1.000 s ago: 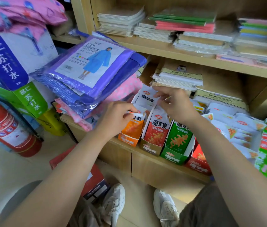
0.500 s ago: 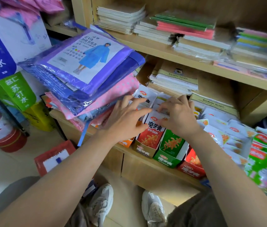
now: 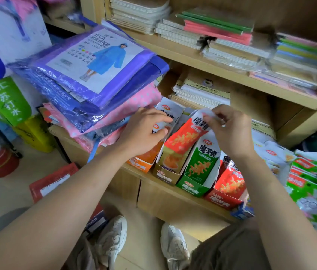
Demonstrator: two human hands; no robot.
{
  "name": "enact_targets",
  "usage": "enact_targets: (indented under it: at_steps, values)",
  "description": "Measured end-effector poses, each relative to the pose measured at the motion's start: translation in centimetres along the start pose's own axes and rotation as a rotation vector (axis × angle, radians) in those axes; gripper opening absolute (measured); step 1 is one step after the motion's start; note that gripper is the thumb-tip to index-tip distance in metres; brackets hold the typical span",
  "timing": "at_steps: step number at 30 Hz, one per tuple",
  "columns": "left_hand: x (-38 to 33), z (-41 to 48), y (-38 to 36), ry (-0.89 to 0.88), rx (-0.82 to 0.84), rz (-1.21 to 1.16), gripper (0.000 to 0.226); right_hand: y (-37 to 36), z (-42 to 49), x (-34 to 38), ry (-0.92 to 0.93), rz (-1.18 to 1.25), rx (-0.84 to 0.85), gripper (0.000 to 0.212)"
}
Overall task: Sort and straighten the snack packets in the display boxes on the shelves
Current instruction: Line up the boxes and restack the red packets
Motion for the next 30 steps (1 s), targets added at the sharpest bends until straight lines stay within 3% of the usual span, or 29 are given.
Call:
enact_targets:
  at_steps: [3,9,15,22,30]
  values:
    - [-0.3,0.0,0.2,0.028,-0.019,-0.031,0.028,1.7,0.1,-0.5,-0.033,0.001,-0.118,0.021]
    - [-1.2,-0.2,-0.3,0.059,-0.007,-0.034,0.036,2.2,0.4,-1.8,-0.114,0.104,-0.186,0.016]
    - [-2.0,0.1,-0.6,0.166,0.021,-0.263,0.051,1.8,0.8,-3.7,-0.203,0.174,-0.189,0.021]
    - [-1.5,0.4,-0.1,0.187,-0.101,-0.268,0.013,1.1,0.8,-3.1,-0.236,0.261,-0.109,0.018]
    - [-2.6,1.2,-0.3,0.219,-0.177,-0.550,0.009,3.0,-0.1,-2.3,-0.281,0.617,-0.120,0.009]
Point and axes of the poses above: each hand's wrist, its own z-axis towards the middle knuckle, its own y-axis out of the back of the hand, x = y × z, the point moved 7 cm from there along z, towards the middle knuckle
